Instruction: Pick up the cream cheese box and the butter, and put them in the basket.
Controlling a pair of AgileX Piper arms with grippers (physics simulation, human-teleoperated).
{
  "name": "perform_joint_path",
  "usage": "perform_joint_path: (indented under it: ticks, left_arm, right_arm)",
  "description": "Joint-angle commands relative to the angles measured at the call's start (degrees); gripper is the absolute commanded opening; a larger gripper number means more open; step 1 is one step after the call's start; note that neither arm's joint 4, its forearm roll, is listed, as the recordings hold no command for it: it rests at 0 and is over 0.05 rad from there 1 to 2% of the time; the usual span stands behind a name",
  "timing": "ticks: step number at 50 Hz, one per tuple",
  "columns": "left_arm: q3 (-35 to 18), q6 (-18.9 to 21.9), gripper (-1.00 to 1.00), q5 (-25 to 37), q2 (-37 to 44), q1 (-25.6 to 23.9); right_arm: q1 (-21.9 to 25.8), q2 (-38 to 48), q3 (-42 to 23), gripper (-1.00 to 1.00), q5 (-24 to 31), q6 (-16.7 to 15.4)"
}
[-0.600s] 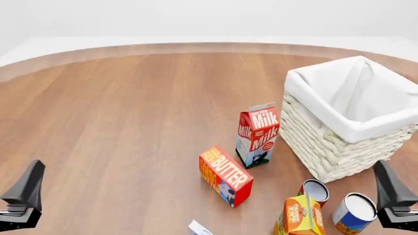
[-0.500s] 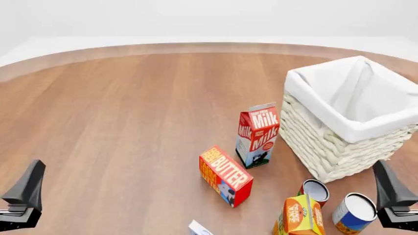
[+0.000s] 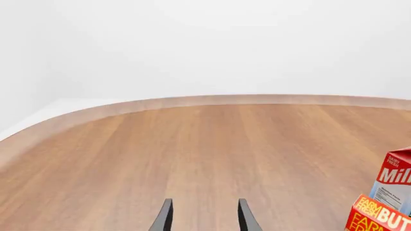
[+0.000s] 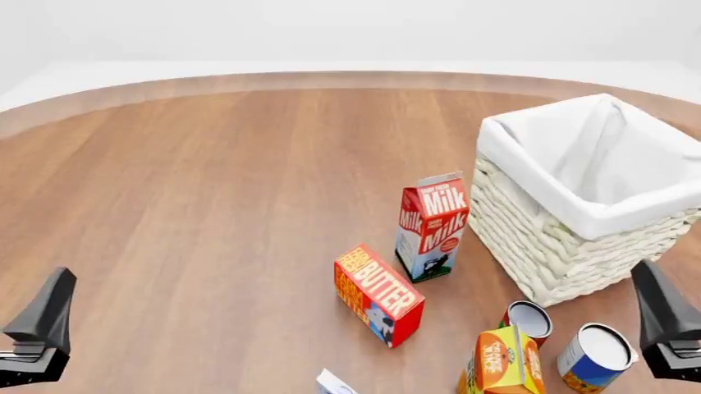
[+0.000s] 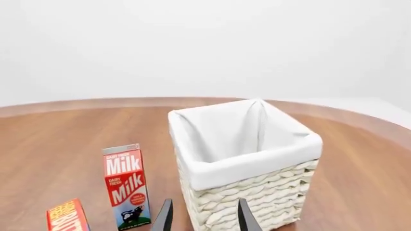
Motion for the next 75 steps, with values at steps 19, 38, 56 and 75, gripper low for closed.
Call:
perform_joint_path:
  ticks: [19,38,56,75]
  left_arm:
    - [-0.01,0.00,1.00,0.00,0.01,0.00]
    - [-0.01,0.00,1.00,0.00,0.01,0.00]
    - [-0.01,0.00,1.00,0.00,0.01,0.00]
    - [-0.01,0.00,1.00,0.00,0.01,0.00]
  right_arm:
    - [11.41,11.69,-16.59,1.00,5.92,3.16]
    - [19.26,24.50,-29.86,1.00,8.80,3.24]
    - [27.47,32.59,-38.87,1.00,12.92,3.26]
    - [34.05,43.79,-46.53,1.00,14.57,1.00]
